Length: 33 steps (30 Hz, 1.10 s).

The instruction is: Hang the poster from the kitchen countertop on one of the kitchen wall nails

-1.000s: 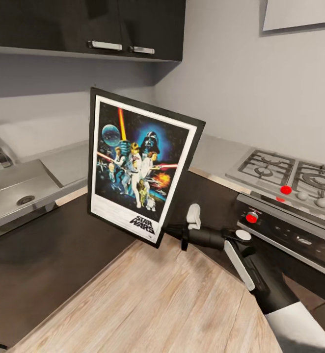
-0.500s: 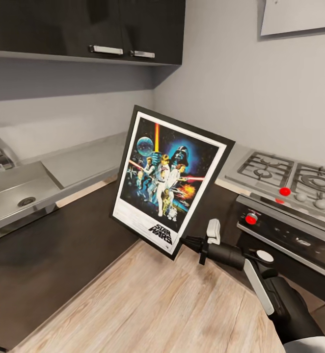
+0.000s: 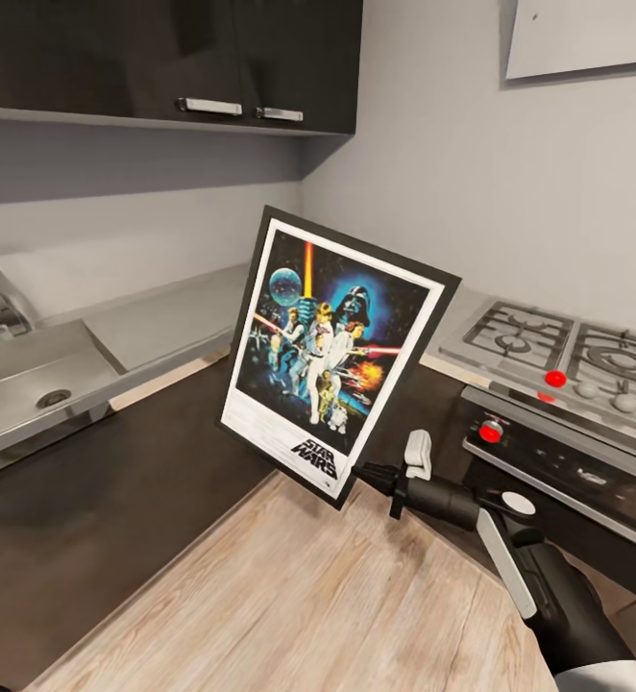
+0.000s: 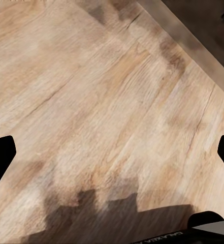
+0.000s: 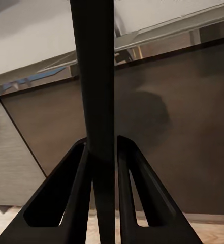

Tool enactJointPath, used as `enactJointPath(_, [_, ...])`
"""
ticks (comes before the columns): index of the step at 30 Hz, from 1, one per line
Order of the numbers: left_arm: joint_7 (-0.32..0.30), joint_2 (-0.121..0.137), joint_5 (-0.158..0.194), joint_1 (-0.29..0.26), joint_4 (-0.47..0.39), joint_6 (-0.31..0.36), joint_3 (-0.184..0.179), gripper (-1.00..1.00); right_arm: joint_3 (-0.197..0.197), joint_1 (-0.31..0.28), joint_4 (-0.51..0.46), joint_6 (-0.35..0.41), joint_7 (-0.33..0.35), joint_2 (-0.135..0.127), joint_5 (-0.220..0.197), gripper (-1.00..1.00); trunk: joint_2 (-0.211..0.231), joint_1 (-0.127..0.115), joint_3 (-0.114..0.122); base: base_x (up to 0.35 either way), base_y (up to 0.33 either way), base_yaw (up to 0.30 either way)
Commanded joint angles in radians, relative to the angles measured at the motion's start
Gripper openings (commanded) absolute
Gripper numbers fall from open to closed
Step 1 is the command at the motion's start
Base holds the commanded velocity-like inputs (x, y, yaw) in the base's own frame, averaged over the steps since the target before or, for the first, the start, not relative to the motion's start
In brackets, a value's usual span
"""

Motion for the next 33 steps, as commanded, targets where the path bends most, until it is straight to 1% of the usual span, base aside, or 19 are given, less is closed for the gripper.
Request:
enactJointPath(1, [-0.003, 0.0, 0.001, 0.0, 0.0, -0.002, 0.001, 1.0, 0.002, -0.001, 0.008, 0.01, -0.001, 0.0, -0.011, -1.0, 0.0, 0.0, 0.001, 0.0, 0.0, 0.0])
enactJointPath(14, [-0.003, 0.0, 0.001, 0.0, 0.0, -0.001, 0.001, 1.0, 0.002, -0.001, 0.02, 0.009, -0.003, 0.001, -0.011, -1.0, 0.0, 0.0, 0.022, 0.0, 0.0, 0.0])
enactJointPath(20, [-0.002, 0.0, 0.001, 0.0, 0.0, 0.0, -0.001, 1.0, 0.002, -0.001, 0.021, 0.009, -0.002, 0.001, -0.011, -1.0, 0.042, -0.023, 0.045, 0.0, 0.0, 0.0])
enactJointPath(33, [-0.002, 0.0, 0.001, 0.0, 0.0, 0.001, -0.001, 1.0, 0.002, -0.001, 0.024, 0.011, -0.004, 0.001, -0.014, -1.0, 0.133, -0.073, 0.086, 0.0, 0.0, 0.0])
